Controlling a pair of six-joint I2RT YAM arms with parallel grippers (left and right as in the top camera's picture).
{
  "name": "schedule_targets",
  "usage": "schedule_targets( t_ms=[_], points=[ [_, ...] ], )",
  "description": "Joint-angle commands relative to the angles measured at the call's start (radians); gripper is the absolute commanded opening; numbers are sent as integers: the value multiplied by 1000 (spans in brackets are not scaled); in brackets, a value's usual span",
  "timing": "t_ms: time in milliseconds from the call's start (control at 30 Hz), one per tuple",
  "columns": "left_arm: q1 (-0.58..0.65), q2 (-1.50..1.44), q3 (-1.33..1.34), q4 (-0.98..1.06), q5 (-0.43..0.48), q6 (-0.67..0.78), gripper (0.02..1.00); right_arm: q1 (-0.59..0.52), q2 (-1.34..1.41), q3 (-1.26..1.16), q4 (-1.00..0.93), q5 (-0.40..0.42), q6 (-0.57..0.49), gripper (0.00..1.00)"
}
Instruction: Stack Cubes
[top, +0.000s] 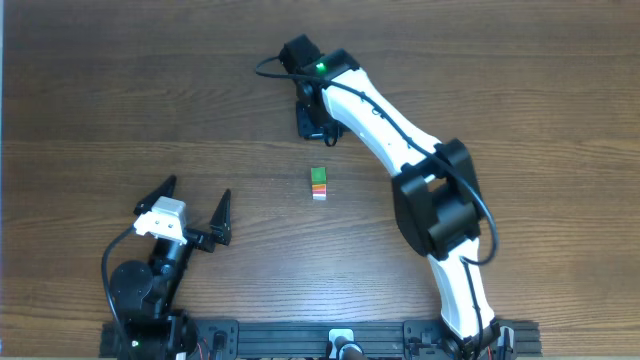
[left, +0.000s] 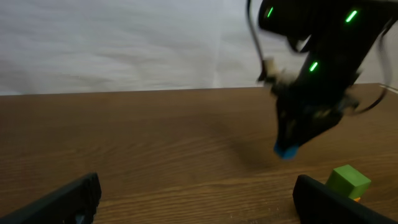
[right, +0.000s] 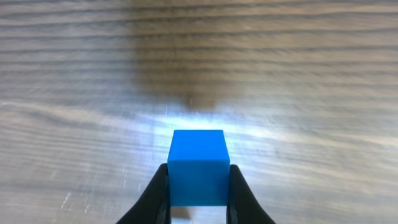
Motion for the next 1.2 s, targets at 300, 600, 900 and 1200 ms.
schedule_targets(
  t_ms=[300,600,900,1200],
  points=[
    [5,-5,-5,-2,11,11,998,80,-337,21,-194,53,82,12],
    [5,-5,-5,-2,11,11,1000,142,-381,-179,-175,35,156,9],
    [5,-5,-5,-2,11,11,996,160,-381,-271,-95,-1,159,12],
    [5,-5,-5,-2,11,11,998,162,-380,-279,-85,-7,159,12]
  ],
)
